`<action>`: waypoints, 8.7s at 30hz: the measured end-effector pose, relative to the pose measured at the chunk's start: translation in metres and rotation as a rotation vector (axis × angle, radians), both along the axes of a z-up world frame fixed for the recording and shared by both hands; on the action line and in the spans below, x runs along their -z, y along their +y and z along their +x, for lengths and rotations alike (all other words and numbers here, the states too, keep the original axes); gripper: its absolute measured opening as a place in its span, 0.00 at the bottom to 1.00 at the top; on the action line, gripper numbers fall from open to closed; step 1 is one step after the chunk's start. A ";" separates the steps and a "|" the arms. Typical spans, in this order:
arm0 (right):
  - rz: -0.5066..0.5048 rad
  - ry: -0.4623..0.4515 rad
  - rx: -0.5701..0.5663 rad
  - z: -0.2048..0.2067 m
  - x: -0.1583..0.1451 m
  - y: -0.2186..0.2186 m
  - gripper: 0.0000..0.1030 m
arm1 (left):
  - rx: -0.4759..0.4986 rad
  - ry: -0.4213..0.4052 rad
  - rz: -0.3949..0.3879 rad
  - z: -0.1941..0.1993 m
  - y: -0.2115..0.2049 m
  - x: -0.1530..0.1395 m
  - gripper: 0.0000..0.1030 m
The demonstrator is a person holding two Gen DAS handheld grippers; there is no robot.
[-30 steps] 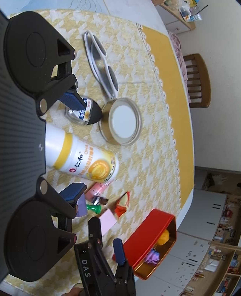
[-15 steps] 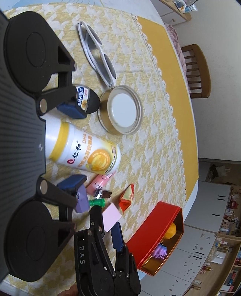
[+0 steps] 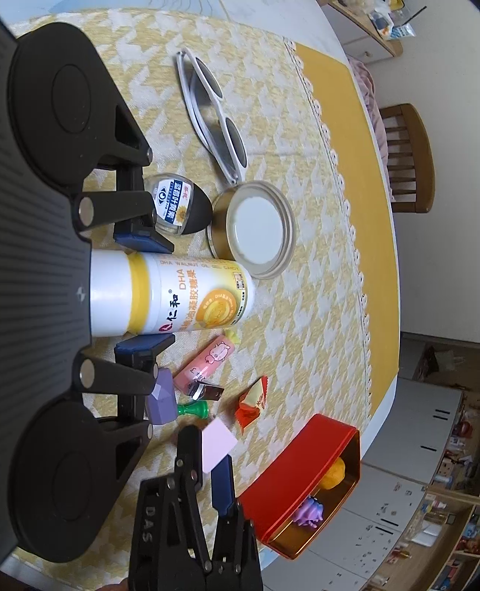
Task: Organize rigid objects
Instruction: 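Grasp the white DHA bottle with the left tool while the right tool grasps the pink pad, then lower the white bottle and pink pad into the red tin and open both tools, then grasp the eye-drop bottle with the left tool while the right tool grasps the purple eraser, then carry the eye-drop bottle and purple eraser over the red tin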
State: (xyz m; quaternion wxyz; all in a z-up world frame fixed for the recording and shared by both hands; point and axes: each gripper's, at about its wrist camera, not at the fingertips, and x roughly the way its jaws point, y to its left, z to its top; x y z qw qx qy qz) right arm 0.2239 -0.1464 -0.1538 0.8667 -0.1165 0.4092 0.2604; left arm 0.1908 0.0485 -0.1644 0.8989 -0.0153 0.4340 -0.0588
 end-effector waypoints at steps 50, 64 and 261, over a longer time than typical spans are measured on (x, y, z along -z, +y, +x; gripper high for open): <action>0.114 -0.060 0.081 0.087 -0.082 -0.197 0.39 | 0.083 -0.126 -0.095 0.072 -0.204 -0.098 0.43; 0.036 -0.009 0.023 0.163 -0.053 -0.207 0.39 | 0.020 -0.048 -0.021 0.124 -0.258 -0.061 0.43; 0.130 -0.067 -0.110 0.003 -0.087 -0.106 0.19 | -0.137 -0.082 -0.041 0.021 -0.095 -0.082 0.38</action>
